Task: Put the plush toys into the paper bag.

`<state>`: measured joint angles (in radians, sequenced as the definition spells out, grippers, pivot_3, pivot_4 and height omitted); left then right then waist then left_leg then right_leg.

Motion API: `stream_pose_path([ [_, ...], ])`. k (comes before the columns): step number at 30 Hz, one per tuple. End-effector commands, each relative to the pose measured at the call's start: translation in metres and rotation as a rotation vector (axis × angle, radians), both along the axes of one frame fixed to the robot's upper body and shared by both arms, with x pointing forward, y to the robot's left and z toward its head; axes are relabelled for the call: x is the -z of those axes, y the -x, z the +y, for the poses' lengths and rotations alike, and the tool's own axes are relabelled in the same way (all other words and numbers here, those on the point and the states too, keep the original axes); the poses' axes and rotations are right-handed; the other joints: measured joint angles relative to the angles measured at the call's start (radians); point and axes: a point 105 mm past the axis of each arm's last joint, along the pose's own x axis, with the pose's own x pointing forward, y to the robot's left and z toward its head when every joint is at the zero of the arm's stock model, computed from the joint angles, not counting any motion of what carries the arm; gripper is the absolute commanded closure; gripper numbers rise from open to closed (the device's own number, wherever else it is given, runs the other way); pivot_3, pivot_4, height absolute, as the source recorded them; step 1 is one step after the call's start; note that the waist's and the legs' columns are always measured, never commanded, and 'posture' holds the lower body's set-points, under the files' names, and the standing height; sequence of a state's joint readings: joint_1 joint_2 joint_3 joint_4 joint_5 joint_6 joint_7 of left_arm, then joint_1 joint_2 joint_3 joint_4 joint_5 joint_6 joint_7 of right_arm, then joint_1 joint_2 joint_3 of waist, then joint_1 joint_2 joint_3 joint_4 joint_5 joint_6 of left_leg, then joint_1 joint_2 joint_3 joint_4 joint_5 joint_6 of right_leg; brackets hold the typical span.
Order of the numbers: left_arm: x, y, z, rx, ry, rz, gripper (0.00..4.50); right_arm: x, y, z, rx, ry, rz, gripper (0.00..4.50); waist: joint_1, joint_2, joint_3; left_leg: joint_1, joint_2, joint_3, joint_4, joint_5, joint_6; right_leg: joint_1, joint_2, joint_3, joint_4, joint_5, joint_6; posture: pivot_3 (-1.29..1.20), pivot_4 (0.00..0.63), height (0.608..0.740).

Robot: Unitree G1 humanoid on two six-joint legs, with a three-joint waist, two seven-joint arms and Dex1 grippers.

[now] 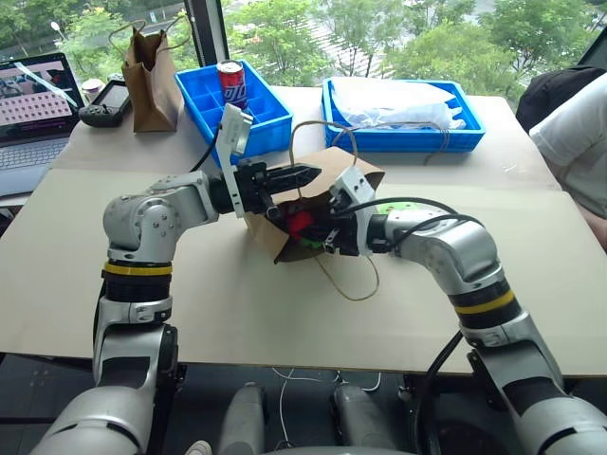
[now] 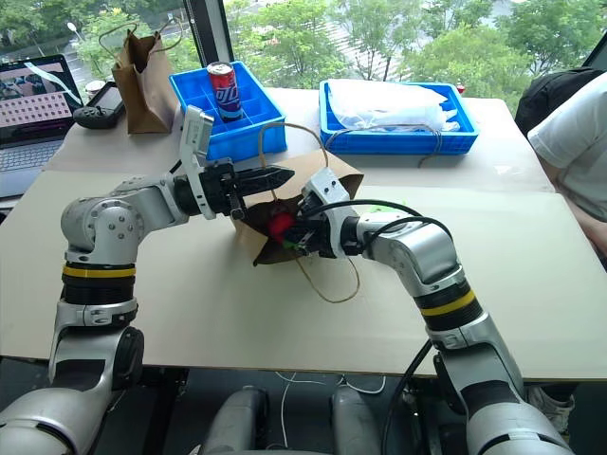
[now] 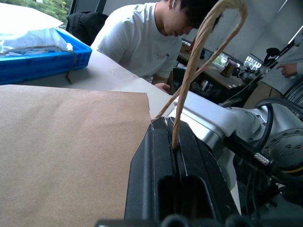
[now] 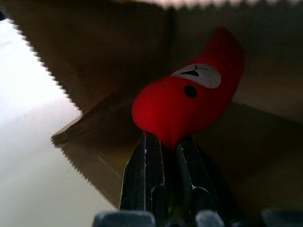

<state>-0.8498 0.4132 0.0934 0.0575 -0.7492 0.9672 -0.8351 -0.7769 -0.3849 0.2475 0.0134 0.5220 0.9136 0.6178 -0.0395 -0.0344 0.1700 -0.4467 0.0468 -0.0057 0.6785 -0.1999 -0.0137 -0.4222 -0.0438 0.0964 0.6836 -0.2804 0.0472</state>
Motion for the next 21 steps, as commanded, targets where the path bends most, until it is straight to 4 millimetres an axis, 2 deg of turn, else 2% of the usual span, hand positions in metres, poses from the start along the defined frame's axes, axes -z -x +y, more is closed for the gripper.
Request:
stream_pose_path([
  [1, -0.012, 0.006, -0.002, 0.019, 0.035, -0.034, 4.5, -0.01, -0.009, -0.001, 0.068, -0.092, 0.009, 4.43, 0.0, 0.0, 0.0, 0.0, 0.0, 0.0, 0.0, 0.0, 0.0, 0.0, 0.0, 0.0, 0.0, 0.0, 0.0, 0.0, 0.15, 0.694],
  [5, -0.012, 0.006, -0.003, 0.019, 0.036, -0.032, 4.5, -0.005, -0.017, -0.003, 0.159, -0.175, 0.05, 4.43, -0.001, 0.0, 0.0, 0.0, 0.0, 0.0, 0.0, 0.0, 0.0, 0.0, 0.0, 0.0, 0.0, 0.0, 0.0, 0.0, 0.15, 0.694],
  [6, -0.012, 0.007, -0.003, 0.018, 0.036, -0.032, 4.5, -0.005, -0.018, -0.004, 0.175, -0.192, 0.054, 3.64, -0.001, 0.0, 0.0, 0.0, 0.0, 0.0, 0.0, 0.0, 0.0, 0.0, 0.0, 0.0, 0.001, 0.0, 0.0, 0.0, 0.15, 0.694],
  [8, -0.012, 0.007, -0.003, 0.018, 0.037, -0.033, 4.5, -0.008, -0.018, -0.004, 0.194, -0.228, 0.061, 3.18, -0.002, 0.0, 0.0, 0.0, 0.0, 0.0, 0.0, 0.0, 0.0, 0.0, 0.0, 0.0, 0.001, 0.0, 0.0, 0.0, 0.15, 0.694],
  [12, -0.012, 0.007, -0.003, 0.018, 0.037, -0.034, 4.5, -0.016, -0.012, -0.013, 0.219, -0.251, 0.041, 1.82, -0.003, 0.0, 0.0, 0.0, 0.0, 0.0, 0.0, 0.0, 0.0, 0.0, 0.0, 0.0, 0.001, 0.0, 0.0, 0.0, 0.15, 0.694],
  [17, -0.012, 0.006, -0.003, 0.014, 0.036, -0.037, 4.5, -0.04, -0.007, -0.049, 0.306, -0.228, -0.105, 0.08, 0.0, 0.0, 0.0, 0.0, 0.0, 0.0, 0.0, 0.0, 0.0, 0.0, 0.0, 0.0, 0.001, 0.0, 0.0, 0.0, 0.15, 0.694],
  [21, -0.011, 0.005, -0.003, 0.014, 0.037, -0.033, 4.5, -0.05, 0.001, -0.077, 0.319, -0.199, -0.124, 0.08, -0.001, 0.0, 0.0, 0.0, 0.0, 0.0, 0.0, 0.0, 0.0, 0.0, 0.0, 0.0, 0.0, 0.0, 0.0, 0.0, 0.15, 0.694],
])
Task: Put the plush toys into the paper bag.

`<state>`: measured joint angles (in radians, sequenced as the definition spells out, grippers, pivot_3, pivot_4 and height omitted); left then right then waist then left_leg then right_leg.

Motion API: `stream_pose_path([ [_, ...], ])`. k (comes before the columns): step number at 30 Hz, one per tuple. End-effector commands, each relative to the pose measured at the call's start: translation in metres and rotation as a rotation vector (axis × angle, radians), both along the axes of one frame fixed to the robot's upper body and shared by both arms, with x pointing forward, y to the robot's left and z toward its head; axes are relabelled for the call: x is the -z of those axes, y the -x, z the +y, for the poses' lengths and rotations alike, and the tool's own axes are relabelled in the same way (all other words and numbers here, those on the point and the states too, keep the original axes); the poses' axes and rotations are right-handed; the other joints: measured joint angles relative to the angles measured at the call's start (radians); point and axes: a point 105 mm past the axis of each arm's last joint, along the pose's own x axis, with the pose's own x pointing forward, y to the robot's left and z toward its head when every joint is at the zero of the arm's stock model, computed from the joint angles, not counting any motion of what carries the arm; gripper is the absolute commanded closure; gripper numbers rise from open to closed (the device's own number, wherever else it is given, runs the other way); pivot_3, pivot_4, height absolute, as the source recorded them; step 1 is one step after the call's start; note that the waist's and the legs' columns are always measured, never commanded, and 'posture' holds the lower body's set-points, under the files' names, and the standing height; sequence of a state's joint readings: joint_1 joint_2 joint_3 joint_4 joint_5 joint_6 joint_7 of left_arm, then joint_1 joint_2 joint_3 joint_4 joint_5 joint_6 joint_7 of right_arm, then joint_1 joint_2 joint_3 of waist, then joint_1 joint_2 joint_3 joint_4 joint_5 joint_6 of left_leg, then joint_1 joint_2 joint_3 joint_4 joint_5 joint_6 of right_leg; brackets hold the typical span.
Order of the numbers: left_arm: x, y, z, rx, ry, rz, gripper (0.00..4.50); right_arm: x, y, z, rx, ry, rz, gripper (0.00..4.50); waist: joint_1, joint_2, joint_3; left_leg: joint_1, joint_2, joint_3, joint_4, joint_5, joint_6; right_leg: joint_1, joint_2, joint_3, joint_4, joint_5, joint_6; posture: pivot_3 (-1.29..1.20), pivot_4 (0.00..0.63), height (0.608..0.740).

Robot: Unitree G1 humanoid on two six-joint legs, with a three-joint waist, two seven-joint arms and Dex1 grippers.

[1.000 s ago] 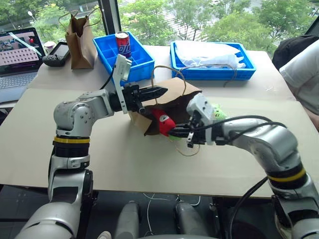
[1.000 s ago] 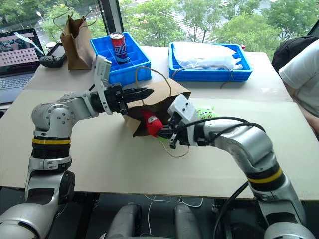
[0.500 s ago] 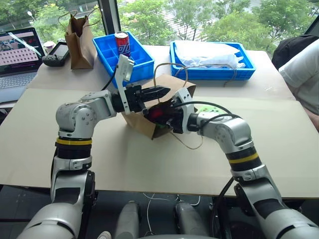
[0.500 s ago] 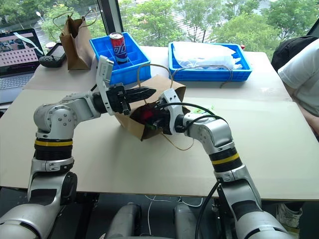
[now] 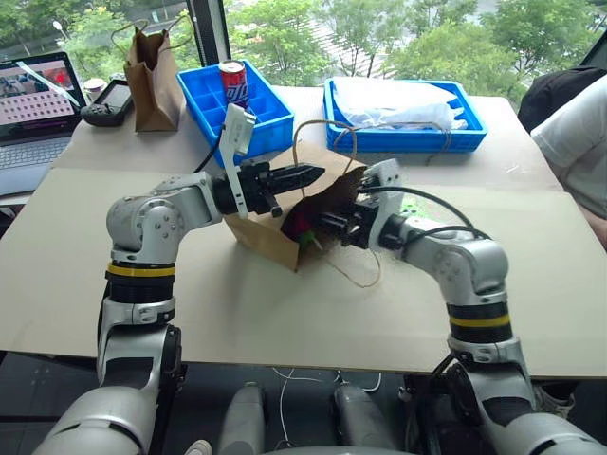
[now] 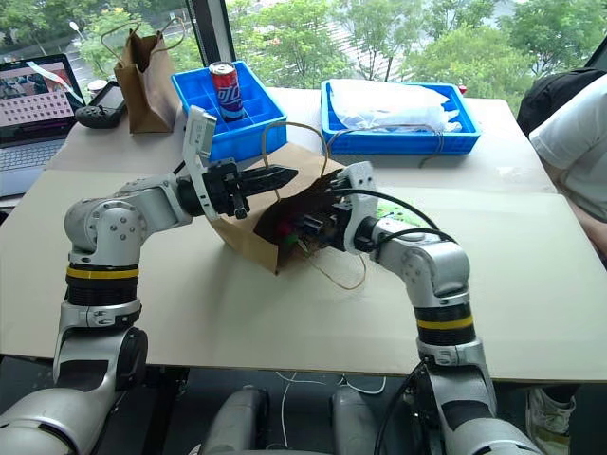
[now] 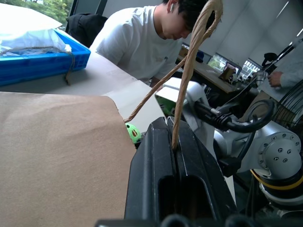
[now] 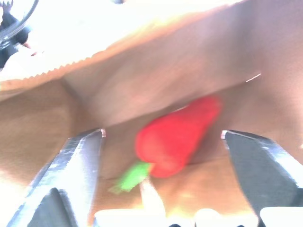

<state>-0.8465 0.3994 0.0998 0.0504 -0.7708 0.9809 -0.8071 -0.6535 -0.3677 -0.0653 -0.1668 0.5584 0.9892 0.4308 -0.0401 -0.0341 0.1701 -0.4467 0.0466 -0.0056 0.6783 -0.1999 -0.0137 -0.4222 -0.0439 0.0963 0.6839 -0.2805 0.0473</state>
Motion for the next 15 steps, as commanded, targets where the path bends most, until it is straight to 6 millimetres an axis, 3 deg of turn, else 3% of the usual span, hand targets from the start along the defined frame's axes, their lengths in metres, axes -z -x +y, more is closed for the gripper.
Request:
stream_pose_path([
  [1, -0.011, 0.005, -0.001, 0.019, 0.018, -0.049, 4.5, -0.02, 0.014, -0.021, -0.015, 0.005, -0.05, 0.08, 0.0, 0.0, 0.0, 0.0, 0.0, 0.0, 0.0, 0.0, 0.0, 0.0, 0.0, 0.0, 0.0, 0.0, 0.0, 0.0, 0.15, 0.694],
  [4, -0.011, 0.005, -0.002, 0.023, 0.017, -0.051, 4.5, -0.017, 0.019, -0.044, 0.028, 0.089, -0.061, 0.08, 0.0, 0.0, 0.0, 0.0, 0.0, 0.0, -0.001, 0.0, 0.0, 0.0, 0.0, 0.0, 0.0, 0.0, 0.0, 0.0, 0.15, 0.694],
  [7, -0.011, 0.005, -0.001, 0.022, 0.017, -0.053, 4.5, -0.011, 0.004, -0.081, 0.193, 0.212, -0.096, 0.08, -0.002, 0.0, 0.0, 0.0, 0.0, 0.0, 0.0, 0.0, 0.0, 0.0, 0.0, 0.001, -0.001, 0.0, 0.0, 0.0, 0.15, 0.694],
  [9, -0.011, 0.005, -0.001, 0.021, 0.016, -0.054, 4.5, -0.004, -0.004, -0.093, 0.256, 0.254, -0.095, 0.08, -0.004, 0.0, 0.0, 0.0, 0.0, 0.001, 0.0, 0.0, 0.0, 0.0, 0.0, 0.001, -0.001, 0.0, 0.0, 0.0, 0.15, 0.694],
  [14, -0.011, 0.005, 0.0, 0.013, 0.018, -0.055, 4.5, 0.047, -0.026, -0.093, 0.272, 0.322, -0.008, 0.08, -0.008, 0.0, 0.0, 0.001, 0.0, 0.001, -0.001, 0.0, 0.0, 0.001, 0.001, 0.001, -0.001, 0.0, 0.0, 0.0, 0.15, 0.694],
  [15, -0.011, 0.005, 0.0, 0.012, 0.018, -0.055, 4.5, 0.053, -0.029, -0.093, 0.275, 0.332, 0.001, 0.59, -0.008, 0.0, 0.0, 0.001, 0.0, 0.001, -0.001, 0.0, 0.0, 0.0, 0.001, 0.001, -0.001, 0.0, 0.0, 0.0, 0.15, 0.694],
])
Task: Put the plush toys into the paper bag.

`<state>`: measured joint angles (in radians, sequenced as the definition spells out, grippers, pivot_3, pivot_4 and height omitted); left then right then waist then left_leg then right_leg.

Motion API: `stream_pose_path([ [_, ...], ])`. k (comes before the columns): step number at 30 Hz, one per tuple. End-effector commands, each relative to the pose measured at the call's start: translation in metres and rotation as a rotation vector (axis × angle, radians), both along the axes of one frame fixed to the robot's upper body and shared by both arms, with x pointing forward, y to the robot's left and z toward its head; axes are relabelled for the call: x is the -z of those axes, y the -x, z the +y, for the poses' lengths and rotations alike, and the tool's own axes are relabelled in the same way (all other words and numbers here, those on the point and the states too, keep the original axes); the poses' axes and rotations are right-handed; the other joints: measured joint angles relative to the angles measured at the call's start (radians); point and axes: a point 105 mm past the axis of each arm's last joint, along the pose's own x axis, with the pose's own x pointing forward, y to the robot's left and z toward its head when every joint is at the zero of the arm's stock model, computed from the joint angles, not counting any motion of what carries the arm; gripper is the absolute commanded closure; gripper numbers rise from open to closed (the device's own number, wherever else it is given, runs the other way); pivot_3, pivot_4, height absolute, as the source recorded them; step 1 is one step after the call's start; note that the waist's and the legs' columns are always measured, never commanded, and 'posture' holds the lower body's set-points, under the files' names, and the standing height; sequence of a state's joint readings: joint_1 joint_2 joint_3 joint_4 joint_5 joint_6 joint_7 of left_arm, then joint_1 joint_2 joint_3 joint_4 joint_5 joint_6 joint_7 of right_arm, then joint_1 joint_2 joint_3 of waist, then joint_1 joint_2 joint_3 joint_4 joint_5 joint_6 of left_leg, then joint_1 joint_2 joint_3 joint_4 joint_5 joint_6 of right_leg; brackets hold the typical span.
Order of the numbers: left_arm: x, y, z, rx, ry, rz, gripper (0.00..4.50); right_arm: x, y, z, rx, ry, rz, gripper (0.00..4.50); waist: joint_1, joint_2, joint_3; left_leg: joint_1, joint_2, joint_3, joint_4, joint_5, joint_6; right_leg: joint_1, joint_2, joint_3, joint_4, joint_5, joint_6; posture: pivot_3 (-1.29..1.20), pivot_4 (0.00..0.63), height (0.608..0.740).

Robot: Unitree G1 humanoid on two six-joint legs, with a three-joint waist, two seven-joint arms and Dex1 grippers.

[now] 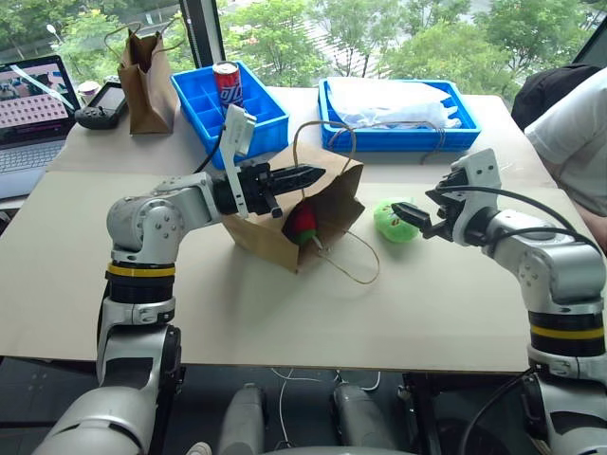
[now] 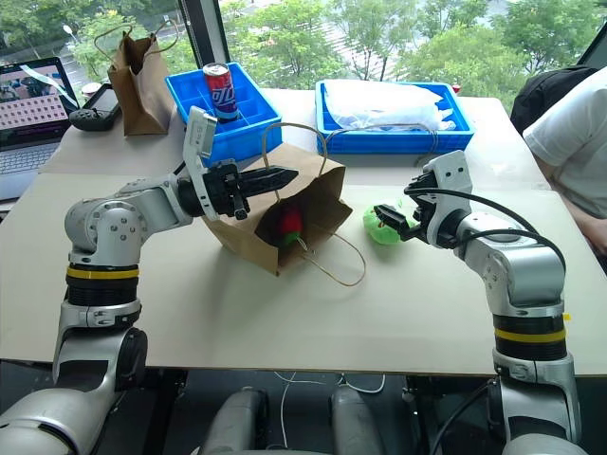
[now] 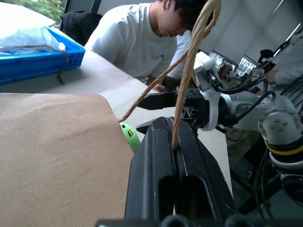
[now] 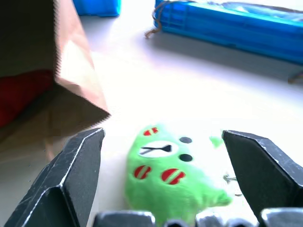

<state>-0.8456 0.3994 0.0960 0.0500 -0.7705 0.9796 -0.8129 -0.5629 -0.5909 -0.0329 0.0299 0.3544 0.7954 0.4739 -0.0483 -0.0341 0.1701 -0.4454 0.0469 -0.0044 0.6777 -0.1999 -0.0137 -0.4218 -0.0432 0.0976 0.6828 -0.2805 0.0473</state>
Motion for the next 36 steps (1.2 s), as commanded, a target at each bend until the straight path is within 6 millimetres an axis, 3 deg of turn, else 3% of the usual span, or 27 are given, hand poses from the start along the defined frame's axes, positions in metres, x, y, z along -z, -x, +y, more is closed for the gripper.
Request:
stream_pose_path([
  [1, -0.011, 0.004, 0.001, 0.003, 0.02, -0.055, 4.5, 0.018, -0.013, 0.001, 0.007, 0.042, -0.006, 0.8, 0.001, 0.0, 0.0, 0.0, 0.0, 0.0, 0.0, 0.0, 0.0, 0.0, 0.0, 0.0, 0.0, 0.0, 0.0, 0.0, 0.15, 0.694],
  [5, -0.011, 0.004, 0.001, -0.003, 0.021, -0.056, 4.5, 0.032, -0.017, 0.001, 0.013, 0.05, 0.005, 2.11, 0.003, 0.0, 0.0, 0.0, 0.0, 0.0, 0.0, 0.0, 0.0, 0.001, -0.001, 0.0, 0.0, 0.0, 0.0, 0.0, 0.15, 0.694],
  [9, -0.012, 0.004, 0.002, -0.006, 0.02, -0.058, 4.5, 0.009, -0.012, -0.009, 0.006, 0.083, -0.082, 3.43, 0.002, 0.0, 0.0, 0.0, 0.0, 0.0, 0.001, 0.0, 0.0, 0.001, -0.001, 0.0, 0.0, 0.0, 0.0, 0.0, 0.15, 0.694],
  [13, -0.012, 0.003, 0.0, -0.004, 0.022, -0.057, 4.5, -0.032, 0.008, -0.009, -0.111, 0.173, -0.198, 4.49, 0.006, 0.0, 0.0, -0.001, -0.001, 0.0, 0.0, 0.0, 0.0, 0.0, -0.001, 0.0, 0.0, 0.0, 0.0, 0.0, 0.15, 0.694],
  [17, -0.012, 0.003, -0.001, 0.002, 0.024, -0.054, 4.5, -0.054, 0.036, 0.008, -0.258, 0.166, -0.188, 4.49, 0.007, 0.001, 0.0, -0.001, 0.0, 0.0, 0.0, 0.0, 0.0, 0.0, -0.001, 0.0, -0.001, 0.0, 0.0, 0.0, 0.15, 0.694],
  [20, -0.008, 0.004, -0.003, 0.016, 0.014, -0.047, 4.5, -0.051, 0.054, 0.039, -0.375, 0.065, -0.118, 4.49, 0.003, 0.001, 0.0, 0.0, 0.0, -0.001, 0.0, 0.0, 0.0, 0.001, 0.0, -0.001, -0.001, 0.0, 0.0, 0.0, 0.15, 0.694],
  [24, -0.01, 0.004, -0.003, 0.015, 0.021, -0.05, 4.5, -0.045, 0.063, 0.074, -0.474, 0.007, -0.076, 4.49, 0.004, 0.001, 0.0, 0.0, 0.0, -0.001, 0.0, 0.0, 0.0, 0.001, 0.0, 0.0, 0.0, 0.0, 0.0, 0.0, 0.15, 0.694],
  [29, -0.009, 0.007, -0.002, 0.017, 0.013, -0.051, 4.5, -0.042, 0.05, 0.108, -0.502, -0.026, -0.08, 4.49, 0.005, 0.001, 0.0, -0.001, 0.0, -0.001, 0.0, 0.0, 0.0, 0.0, 0.0, 0.0, 0.0, 0.0, 0.0, 0.0, 0.15, 0.694],
  [36, -0.008, 0.009, -0.001, 0.012, 0.02, -0.044, 4.5, -0.044, 0.016, 0.145, -0.48, -0.113, -0.151, 4.49, 0.006, 0.001, 0.0, -0.001, 0.0, -0.001, 0.0, 0.0, 0.0, 0.0, 0.0, 0.0, 0.0, 0.0, 0.0, 0.0, 0.15, 0.694],
])
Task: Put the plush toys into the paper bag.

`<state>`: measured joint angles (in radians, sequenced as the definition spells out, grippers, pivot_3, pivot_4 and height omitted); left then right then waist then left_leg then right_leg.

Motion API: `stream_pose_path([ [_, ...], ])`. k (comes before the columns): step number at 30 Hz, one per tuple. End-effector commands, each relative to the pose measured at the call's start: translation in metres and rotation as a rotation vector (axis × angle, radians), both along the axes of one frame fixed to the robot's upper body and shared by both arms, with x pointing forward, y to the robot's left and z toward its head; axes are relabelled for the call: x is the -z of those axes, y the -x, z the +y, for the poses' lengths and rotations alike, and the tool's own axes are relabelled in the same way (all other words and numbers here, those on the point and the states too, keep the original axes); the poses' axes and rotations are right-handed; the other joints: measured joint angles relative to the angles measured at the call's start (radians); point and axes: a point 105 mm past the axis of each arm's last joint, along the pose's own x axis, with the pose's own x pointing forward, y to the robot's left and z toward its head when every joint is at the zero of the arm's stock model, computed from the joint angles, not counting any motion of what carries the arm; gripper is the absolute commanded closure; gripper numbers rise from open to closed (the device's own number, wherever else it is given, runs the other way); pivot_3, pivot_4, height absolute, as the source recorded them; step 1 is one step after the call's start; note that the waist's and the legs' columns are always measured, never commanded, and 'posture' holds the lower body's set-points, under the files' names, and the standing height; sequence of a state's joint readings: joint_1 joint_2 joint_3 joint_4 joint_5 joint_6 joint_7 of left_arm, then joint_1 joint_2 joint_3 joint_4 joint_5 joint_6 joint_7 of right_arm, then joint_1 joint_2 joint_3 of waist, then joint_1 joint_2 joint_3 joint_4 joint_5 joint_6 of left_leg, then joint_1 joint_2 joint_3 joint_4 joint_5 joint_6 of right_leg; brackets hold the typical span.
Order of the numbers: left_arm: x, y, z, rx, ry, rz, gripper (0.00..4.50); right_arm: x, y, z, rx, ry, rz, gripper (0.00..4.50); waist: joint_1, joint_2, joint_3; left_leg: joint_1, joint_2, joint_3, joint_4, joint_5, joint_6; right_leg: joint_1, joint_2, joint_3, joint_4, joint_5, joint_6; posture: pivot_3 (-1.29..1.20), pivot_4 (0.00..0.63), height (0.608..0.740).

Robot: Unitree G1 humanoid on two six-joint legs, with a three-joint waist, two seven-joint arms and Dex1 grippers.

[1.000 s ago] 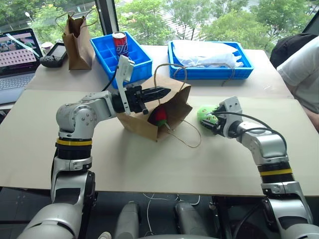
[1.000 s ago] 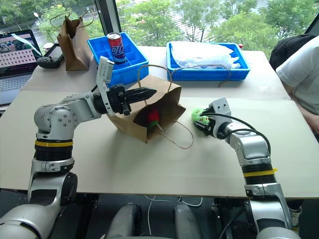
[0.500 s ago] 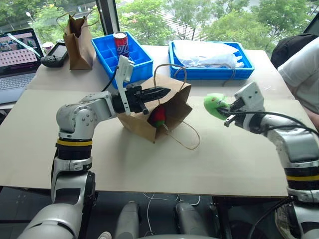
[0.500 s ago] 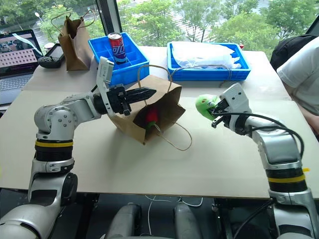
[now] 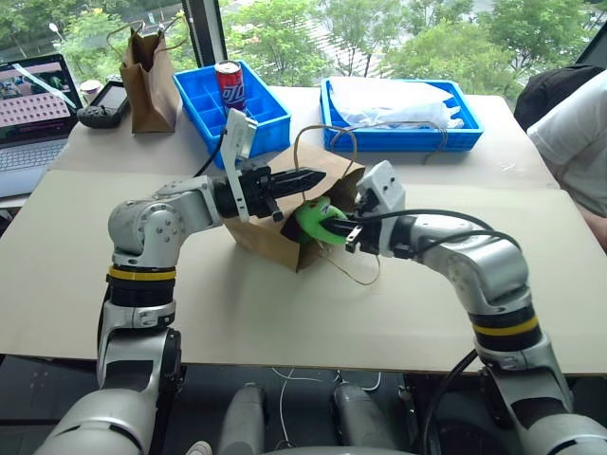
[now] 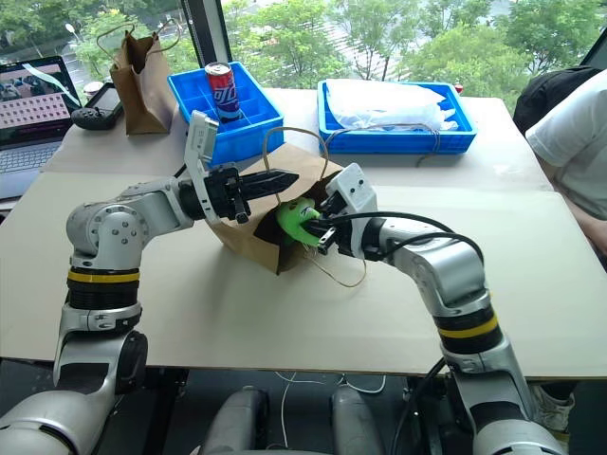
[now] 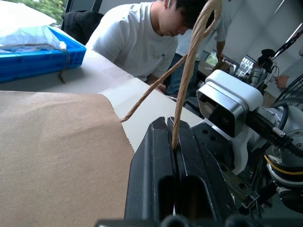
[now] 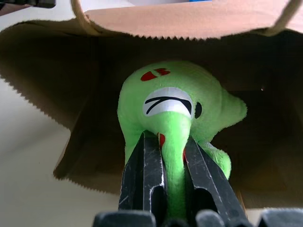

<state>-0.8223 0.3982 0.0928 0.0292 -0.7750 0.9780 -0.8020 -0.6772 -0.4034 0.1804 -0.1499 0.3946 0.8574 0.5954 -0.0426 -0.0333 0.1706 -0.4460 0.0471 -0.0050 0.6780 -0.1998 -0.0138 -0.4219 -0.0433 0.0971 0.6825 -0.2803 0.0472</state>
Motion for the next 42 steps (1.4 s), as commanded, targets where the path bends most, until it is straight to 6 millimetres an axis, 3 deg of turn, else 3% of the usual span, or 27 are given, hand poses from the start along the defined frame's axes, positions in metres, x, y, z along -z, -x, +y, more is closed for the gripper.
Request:
stream_pose_path([
  [1, -0.013, 0.007, -0.001, 0.016, 0.026, -0.048, 4.5, -0.021, -0.018, 0.012, 0.023, -0.099, -0.086, 4.49, 0.0, 0.0, 0.0, 0.0, 0.0, 0.0, 0.0, 0.0, 0.0, 0.0, 0.0, 0.0, 0.0, 0.0, 0.0, 0.0, 0.15, 0.694],
  [3, -0.013, 0.008, -0.001, 0.013, 0.03, -0.047, 4.5, -0.017, -0.022, 0.016, 0.02, -0.111, -0.08, 3.56, 0.001, 0.0, 0.0, 0.0, 0.0, 0.0, 0.0, 0.0, 0.0, 0.0, 0.0, 0.0, 0.0, 0.0, 0.0, 0.0, 0.15, 0.694],
  [4, -0.013, 0.008, -0.001, 0.011, 0.031, -0.047, 4.5, -0.016, -0.023, 0.018, 0.019, -0.119, -0.077, 3.47, 0.003, 0.0, 0.0, 0.0, 0.0, 0.0, 0.0, 0.0, 0.0, 0.0, 0.0, 0.0, 0.0, 0.0, 0.0, 0.0, 0.15, 0.694],
  [11, -0.012, 0.008, 0.001, 0.002, 0.039, -0.046, 4.5, -0.012, -0.023, 0.014, 0.057, -0.214, -0.038, 0.85, 0.002, 0.0, 0.0, 0.0, 0.0, 0.0, 0.0, 0.0, 0.0, 0.0, 0.0, -0.001, 0.001, 0.0, 0.0, 0.0, 0.15, 0.694],
  [14, -0.011, 0.007, 0.002, -0.002, 0.038, -0.045, 4.5, -0.01, -0.015, 0.004, 0.073, -0.256, 0.013, 0.05, 0.003, 0.0, 0.0, 0.0, 0.0, 0.0, 0.0, 0.0, 0.0, 0.0, 0.0, -0.001, 0.001, 0.0, 0.0, 0.0, 0.15, 0.694],
  [17, -0.011, 0.006, 0.003, -0.004, 0.038, -0.044, 4.5, -0.013, -0.006, -0.008, 0.094, -0.287, 0.039, 0.05, 0.002, 0.0, 0.0, 0.0, 0.0, 0.0, 0.0, 0.0, 0.0, 0.0, -0.001, -0.001, 0.001, 0.0, 0.0, 0.0, 0.15, 0.694],
  [23, -0.012, 0.004, 0.003, -0.009, 0.042, -0.047, 4.5, -0.018, 0.018, -0.054, 0.17, -0.312, 0.086, 0.05, 0.005, 0.0, 0.0, 0.0, 0.0, -0.001, 0.0, 0.0, 0.0, 0.0, -0.001, -0.001, 0.0, 0.0, 0.0, 0.0, 0.15, 0.694],
  [28, -0.015, 0.002, 0.004, -0.013, 0.048, -0.052, 4.5, -0.014, 0.031, -0.072, 0.217, -0.32, 0.132, 0.05, -0.002, 0.0, 0.0, 0.0, 0.0, 0.0, -0.001, 0.0, 0.0, 0.0, 0.0, 0.0, 0.0, 0.0, 0.0, 0.0, 0.15, 0.694],
  [35, -0.028, -0.001, 0.009, -0.031, 0.074, -0.07, 4.5, 0.036, 0.053, -0.106, 0.365, -0.264, 0.284, 0.05, 0.004, 0.0, 0.0, 0.0, 0.0, 0.0, -0.001, 0.0, 0.0, 0.001, 0.0, 0.0, -0.001, 0.0, 0.0, 0.0, 0.15, 0.694],
  [38, -0.029, -0.002, 0.009, -0.035, 0.074, -0.073, 4.5, 0.05, 0.042, -0.119, 0.454, -0.224, 0.254, 0.05, 0.001, 0.0, 0.0, 0.0, -0.001, 0.0, 0.0, 0.0, 0.0, 0.001, -0.001, 0.0, -0.001, 0.0, 0.0, 0.0, 0.15, 0.694],
  [42, -0.029, -0.002, 0.008, -0.034, 0.074, -0.072, 4.5, 0.064, 0.026, -0.111, 0.417, -0.181, 0.217, 0.05, -0.005, 0.0, 0.0, 0.001, 0.0, 0.0, 0.0, 0.0, 0.0, 0.001, 0.0, 0.0, -0.001, 0.0, 0.0, 0.0, 0.15, 0.694],
])
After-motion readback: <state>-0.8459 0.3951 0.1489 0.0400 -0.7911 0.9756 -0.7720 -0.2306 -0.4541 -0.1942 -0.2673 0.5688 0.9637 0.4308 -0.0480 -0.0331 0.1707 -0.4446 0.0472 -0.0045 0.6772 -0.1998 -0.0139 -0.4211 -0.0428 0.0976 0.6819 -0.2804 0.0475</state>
